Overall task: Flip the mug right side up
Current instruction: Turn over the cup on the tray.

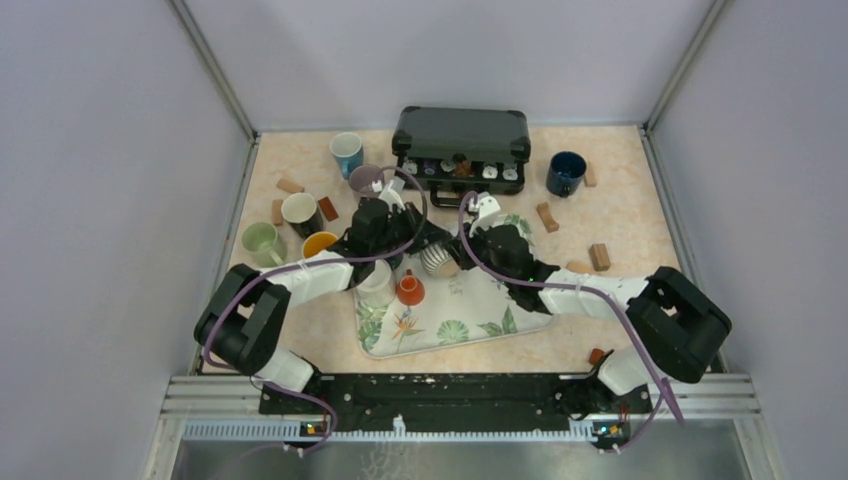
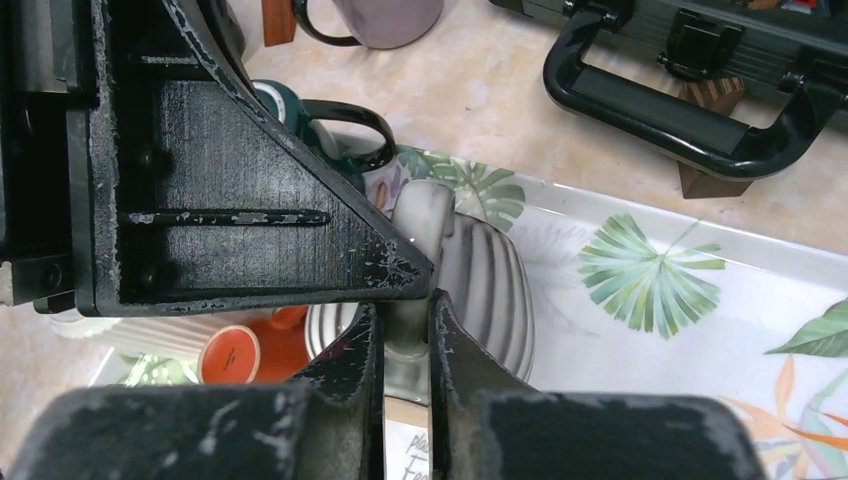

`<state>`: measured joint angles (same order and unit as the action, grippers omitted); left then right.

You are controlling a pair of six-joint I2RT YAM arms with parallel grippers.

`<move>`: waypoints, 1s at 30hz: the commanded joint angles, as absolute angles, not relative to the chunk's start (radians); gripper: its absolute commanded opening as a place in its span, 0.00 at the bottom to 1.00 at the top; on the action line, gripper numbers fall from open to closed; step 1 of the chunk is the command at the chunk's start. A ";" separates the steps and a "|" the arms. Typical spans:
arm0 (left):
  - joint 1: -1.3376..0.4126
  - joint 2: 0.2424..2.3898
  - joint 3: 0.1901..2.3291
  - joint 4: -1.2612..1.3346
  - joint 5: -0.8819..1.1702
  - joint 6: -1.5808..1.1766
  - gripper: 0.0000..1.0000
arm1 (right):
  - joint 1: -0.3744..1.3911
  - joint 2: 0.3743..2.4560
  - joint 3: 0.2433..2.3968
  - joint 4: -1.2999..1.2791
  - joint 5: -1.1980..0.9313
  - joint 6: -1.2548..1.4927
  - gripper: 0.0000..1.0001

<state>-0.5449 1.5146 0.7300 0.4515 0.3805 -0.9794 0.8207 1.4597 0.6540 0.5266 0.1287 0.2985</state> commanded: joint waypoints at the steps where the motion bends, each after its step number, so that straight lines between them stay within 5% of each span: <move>1: -0.562 1.492 0.801 0.478 0.446 -0.967 0.23 | 0.821 1.476 0.669 0.568 0.172 0.253 0.00; 4: -0.562 1.483 0.829 0.408 0.430 -0.934 0.47 | 0.821 1.472 0.665 0.570 0.171 0.229 0.00; 9: -0.556 1.454 0.883 0.241 0.365 -0.857 0.67 | 0.821 1.461 0.658 0.561 0.175 0.193 0.00; 19: -0.529 1.432 0.991 -0.035 0.329 -0.763 0.65 | 0.820 1.467 0.647 0.565 0.143 0.159 0.00; 30: -0.464 1.551 1.030 0.033 0.437 -0.937 0.59 | 0.820 1.475 0.650 0.574 0.124 0.131 0.00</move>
<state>-0.4816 1.5036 0.9760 -0.0120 0.3790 -0.8719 0.8207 1.4616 0.6540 0.5411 0.1368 0.1604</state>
